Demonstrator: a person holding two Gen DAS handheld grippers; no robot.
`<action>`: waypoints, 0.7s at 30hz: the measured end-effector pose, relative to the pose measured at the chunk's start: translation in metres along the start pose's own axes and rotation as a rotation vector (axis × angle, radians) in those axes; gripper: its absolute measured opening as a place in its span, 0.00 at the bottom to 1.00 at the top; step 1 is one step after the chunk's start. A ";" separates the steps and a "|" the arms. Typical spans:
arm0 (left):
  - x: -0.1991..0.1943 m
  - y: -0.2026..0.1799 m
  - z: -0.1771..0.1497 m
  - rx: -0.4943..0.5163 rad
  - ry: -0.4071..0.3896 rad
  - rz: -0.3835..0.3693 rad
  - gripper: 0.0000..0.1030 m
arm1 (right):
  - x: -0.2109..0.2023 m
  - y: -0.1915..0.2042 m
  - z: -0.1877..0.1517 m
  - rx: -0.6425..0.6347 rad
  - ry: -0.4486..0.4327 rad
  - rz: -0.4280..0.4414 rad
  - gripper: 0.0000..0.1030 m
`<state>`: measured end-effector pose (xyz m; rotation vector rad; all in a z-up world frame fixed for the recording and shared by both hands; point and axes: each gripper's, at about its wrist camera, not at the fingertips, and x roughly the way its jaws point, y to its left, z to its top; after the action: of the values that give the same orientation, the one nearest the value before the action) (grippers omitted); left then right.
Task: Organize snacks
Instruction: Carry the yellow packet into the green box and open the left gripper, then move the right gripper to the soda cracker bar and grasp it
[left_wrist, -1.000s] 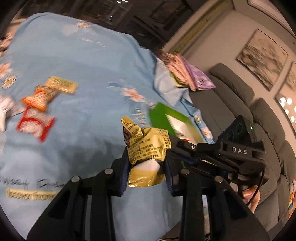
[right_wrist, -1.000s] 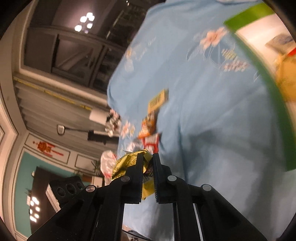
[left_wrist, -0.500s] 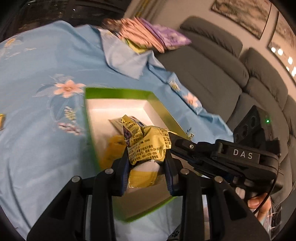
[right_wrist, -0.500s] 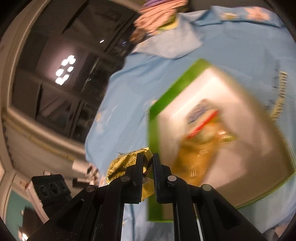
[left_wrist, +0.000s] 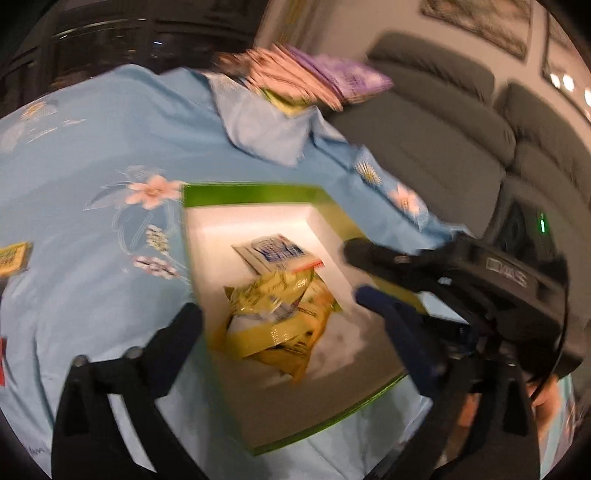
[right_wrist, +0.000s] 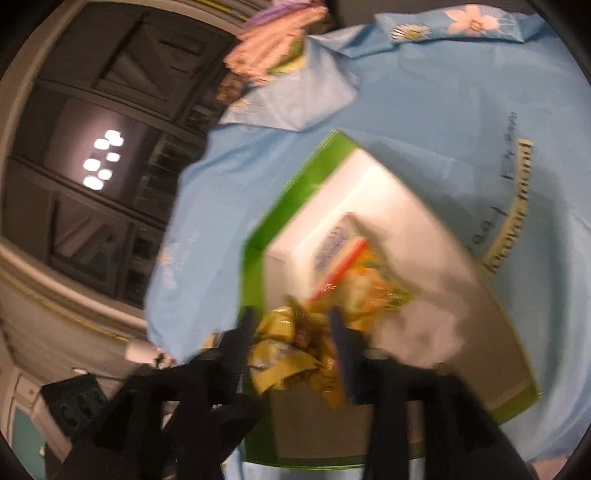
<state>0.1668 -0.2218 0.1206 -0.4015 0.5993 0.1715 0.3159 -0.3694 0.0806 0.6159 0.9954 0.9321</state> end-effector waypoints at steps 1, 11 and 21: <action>-0.010 0.007 0.000 -0.019 -0.026 0.006 1.00 | -0.003 0.005 -0.003 -0.011 -0.018 0.017 0.76; -0.112 0.111 -0.069 -0.117 -0.182 0.318 1.00 | 0.018 0.062 -0.031 -0.104 0.059 0.192 0.99; -0.148 0.180 -0.121 -0.307 -0.164 0.385 1.00 | 0.162 0.226 -0.101 -0.799 0.267 -0.070 0.99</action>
<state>-0.0649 -0.1149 0.0583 -0.5603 0.4843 0.6644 0.1791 -0.1160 0.1471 -0.2183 0.7762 1.2616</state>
